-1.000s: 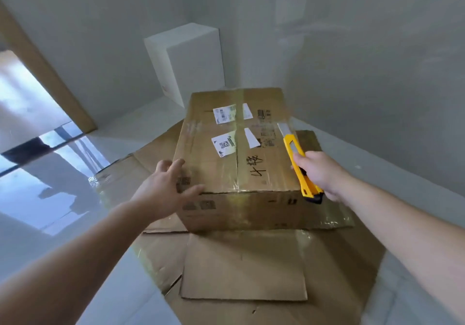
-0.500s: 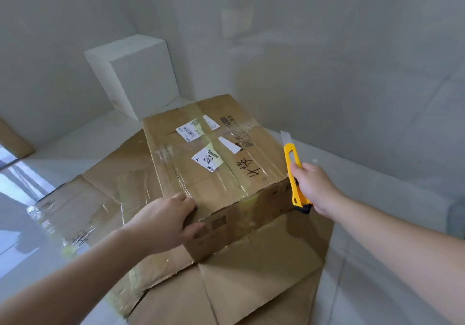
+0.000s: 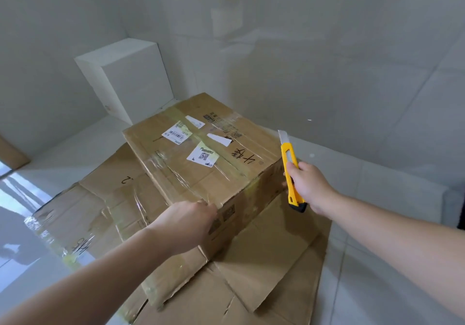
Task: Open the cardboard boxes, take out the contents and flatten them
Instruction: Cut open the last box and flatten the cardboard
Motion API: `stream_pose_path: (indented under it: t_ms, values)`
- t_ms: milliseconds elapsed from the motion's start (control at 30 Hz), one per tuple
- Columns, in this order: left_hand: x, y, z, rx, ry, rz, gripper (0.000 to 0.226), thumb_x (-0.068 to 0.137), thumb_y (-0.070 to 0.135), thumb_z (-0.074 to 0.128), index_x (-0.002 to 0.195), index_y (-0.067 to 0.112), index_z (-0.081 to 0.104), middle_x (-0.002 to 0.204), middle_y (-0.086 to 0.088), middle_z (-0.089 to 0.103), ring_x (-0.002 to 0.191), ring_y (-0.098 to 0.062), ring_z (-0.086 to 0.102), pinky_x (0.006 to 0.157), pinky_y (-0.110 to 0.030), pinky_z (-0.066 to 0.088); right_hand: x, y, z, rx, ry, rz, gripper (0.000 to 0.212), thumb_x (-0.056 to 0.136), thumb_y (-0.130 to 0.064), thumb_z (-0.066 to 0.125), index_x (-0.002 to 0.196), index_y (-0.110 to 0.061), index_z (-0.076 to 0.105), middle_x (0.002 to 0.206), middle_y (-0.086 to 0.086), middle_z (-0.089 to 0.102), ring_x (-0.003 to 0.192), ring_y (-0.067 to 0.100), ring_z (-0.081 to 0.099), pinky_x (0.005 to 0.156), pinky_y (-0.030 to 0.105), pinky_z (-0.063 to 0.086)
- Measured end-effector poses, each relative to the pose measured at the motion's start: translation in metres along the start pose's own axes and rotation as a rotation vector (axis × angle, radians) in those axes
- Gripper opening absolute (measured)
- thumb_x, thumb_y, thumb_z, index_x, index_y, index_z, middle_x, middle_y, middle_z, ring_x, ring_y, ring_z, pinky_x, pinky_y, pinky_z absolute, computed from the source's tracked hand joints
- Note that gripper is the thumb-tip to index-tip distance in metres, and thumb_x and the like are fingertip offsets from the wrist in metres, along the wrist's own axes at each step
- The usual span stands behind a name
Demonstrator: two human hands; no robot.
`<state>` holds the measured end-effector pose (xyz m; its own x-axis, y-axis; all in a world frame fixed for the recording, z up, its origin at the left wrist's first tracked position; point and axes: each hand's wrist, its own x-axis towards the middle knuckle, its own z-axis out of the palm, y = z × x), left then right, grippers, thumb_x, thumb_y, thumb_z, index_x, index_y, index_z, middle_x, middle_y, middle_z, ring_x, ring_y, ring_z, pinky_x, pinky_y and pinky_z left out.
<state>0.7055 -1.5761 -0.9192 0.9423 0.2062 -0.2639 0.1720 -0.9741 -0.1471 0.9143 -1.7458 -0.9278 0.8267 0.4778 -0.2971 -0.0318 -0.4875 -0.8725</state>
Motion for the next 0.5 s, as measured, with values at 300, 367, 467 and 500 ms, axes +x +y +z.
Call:
stream_pose_path:
  t_ms: [300, 367, 467, 500]
  values:
    - [0.022, 0.037, 0.011, -0.083, 0.301, 0.102, 0.026, 0.079, 0.016, 0.066, 0.067, 0.020, 0.044, 0.053, 0.007, 0.044, 0.040, -0.017, 0.047, 0.037, -0.027, 0.044, -0.028, 0.018, -0.026, 0.435, -0.004, 0.301, 0.034, 0.102, -0.033, 0.043, 0.092, -0.003, 0.056, 0.069, 0.014, 0.062, 0.050, 0.024, 0.059, 0.052, 0.033, 0.051]
    - [0.020, 0.034, 0.012, -0.069, 0.340, 0.128, 0.039, 0.065, 0.014, 0.079, 0.057, 0.020, 0.041, 0.045, 0.011, 0.029, 0.029, -0.014, 0.027, 0.026, -0.022, 0.030, -0.022, 0.014, -0.027, 0.479, 0.011, 0.320, 0.034, 0.101, -0.033, 0.044, 0.095, -0.002, 0.056, 0.071, 0.014, 0.062, 0.051, 0.023, 0.059, 0.051, 0.032, 0.052]
    - [0.019, 0.034, 0.012, -0.041, 0.342, 0.143, 0.042, 0.064, 0.017, 0.081, 0.057, 0.021, 0.039, 0.047, 0.013, 0.023, 0.031, -0.012, 0.020, 0.026, -0.021, 0.026, -0.018, 0.010, -0.026, 0.495, 0.006, 0.316, 0.033, 0.102, -0.033, 0.043, 0.096, -0.002, 0.055, 0.070, 0.014, 0.061, 0.051, 0.024, 0.058, 0.051, 0.032, 0.050]
    - [0.020, 0.033, 0.013, -0.041, 0.349, 0.148, 0.045, 0.065, 0.018, 0.080, 0.058, 0.022, 0.036, 0.048, 0.013, 0.023, 0.032, -0.012, 0.020, 0.026, -0.020, 0.027, -0.017, 0.009, -0.024, 0.490, 0.002, 0.315, 0.033, 0.102, -0.033, 0.043, 0.095, -0.002, 0.055, 0.070, 0.014, 0.060, 0.051, 0.024, 0.058, 0.051, 0.032, 0.050]
